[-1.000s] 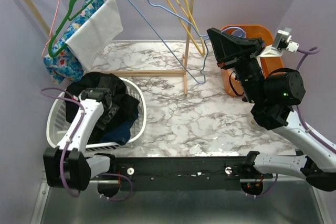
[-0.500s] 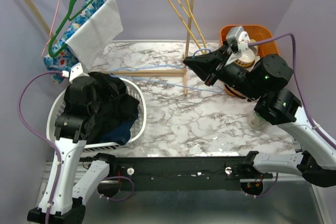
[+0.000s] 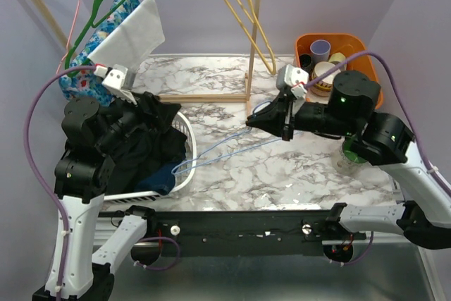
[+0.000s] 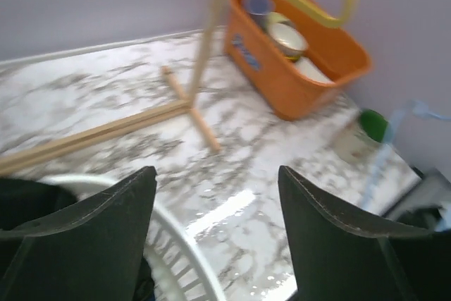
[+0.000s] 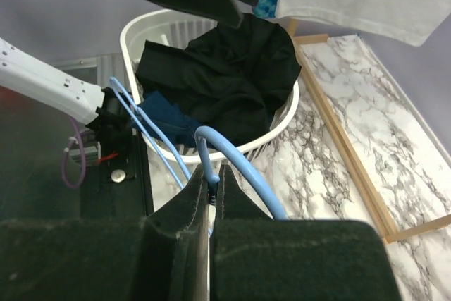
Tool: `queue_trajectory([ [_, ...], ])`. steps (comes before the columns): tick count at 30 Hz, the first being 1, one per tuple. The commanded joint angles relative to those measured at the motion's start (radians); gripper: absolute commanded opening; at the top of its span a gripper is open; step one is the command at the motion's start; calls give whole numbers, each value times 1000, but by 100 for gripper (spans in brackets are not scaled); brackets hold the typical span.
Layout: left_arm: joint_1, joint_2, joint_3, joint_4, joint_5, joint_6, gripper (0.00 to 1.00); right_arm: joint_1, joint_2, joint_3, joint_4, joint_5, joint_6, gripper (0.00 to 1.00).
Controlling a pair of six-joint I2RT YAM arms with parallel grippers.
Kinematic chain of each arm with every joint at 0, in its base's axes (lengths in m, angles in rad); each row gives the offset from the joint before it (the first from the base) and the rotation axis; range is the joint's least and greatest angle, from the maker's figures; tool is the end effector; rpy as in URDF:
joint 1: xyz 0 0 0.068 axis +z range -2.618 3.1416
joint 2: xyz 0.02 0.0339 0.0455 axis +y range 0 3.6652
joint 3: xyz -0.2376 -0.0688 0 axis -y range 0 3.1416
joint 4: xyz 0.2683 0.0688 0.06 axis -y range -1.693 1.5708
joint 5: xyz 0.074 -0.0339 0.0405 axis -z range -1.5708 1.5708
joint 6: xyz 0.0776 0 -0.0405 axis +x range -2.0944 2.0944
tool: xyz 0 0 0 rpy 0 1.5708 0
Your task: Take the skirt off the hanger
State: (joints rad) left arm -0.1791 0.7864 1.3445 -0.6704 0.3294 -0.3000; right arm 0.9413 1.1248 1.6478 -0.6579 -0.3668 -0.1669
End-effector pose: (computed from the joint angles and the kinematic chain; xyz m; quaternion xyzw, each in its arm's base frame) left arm 0.1869 -0.0593 0.4581 0.0646 0.7408 -0.2747 0.6095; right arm 0.1336 0.2307 0.4942 -0.4917 0.5666 0.3714 0.5471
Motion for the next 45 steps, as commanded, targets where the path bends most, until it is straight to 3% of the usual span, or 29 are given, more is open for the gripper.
queue_trajectory([
  [1, -17, 30, -21, 172, 594, 36, 76, -1, 116, 101, -52, -46, -26, 1],
  [4, -17, 19, -38, 241, 648, 15, 72, 1, 189, 200, -65, -46, -2, 1],
  [14, -54, 1, -56, 172, 657, 119, 67, -2, 291, 349, -48, 31, 53, 1],
  [20, -66, 20, -44, 140, 643, 162, 60, -4, 336, 457, -75, 25, 56, 1],
  [23, -71, 27, -35, 129, 643, 180, 42, -6, 336, 457, -72, 25, 55, 1],
  [24, -72, 31, -25, 124, 645, 182, 18, -7, 334, 457, -74, 23, 52, 1],
  [25, -74, 39, -19, 121, 629, 182, 2, -9, 337, 455, -77, 20, 50, 1],
  [28, -74, 45, -1, 103, 539, 176, 0, -10, 337, 455, -69, 29, 56, 1],
  [30, -74, 47, 10, 71, 487, 191, 0, -10, 340, 474, -71, 32, 64, 18],
  [31, -76, 44, 13, 59, 456, 199, 0, -12, 340, 481, -71, 38, 75, 32],
  [32, -77, 39, 18, 33, 395, 209, 0, -13, 331, 489, -65, 51, 79, 56],
  [35, -88, 22, 24, -15, 277, 242, 0, -12, 299, 480, -34, 86, 84, 79],
  [38, -91, 34, 48, -95, 247, 249, 0, -12, 253, 469, -14, 138, 84, 100],
  [41, -105, 77, 100, -202, 212, 254, 0, -13, 214, 474, 4, 181, 84, 100],
  [45, -108, 138, 163, -276, -1, 222, 0, -13, 147, 434, 76, 219, 102, 100],
])
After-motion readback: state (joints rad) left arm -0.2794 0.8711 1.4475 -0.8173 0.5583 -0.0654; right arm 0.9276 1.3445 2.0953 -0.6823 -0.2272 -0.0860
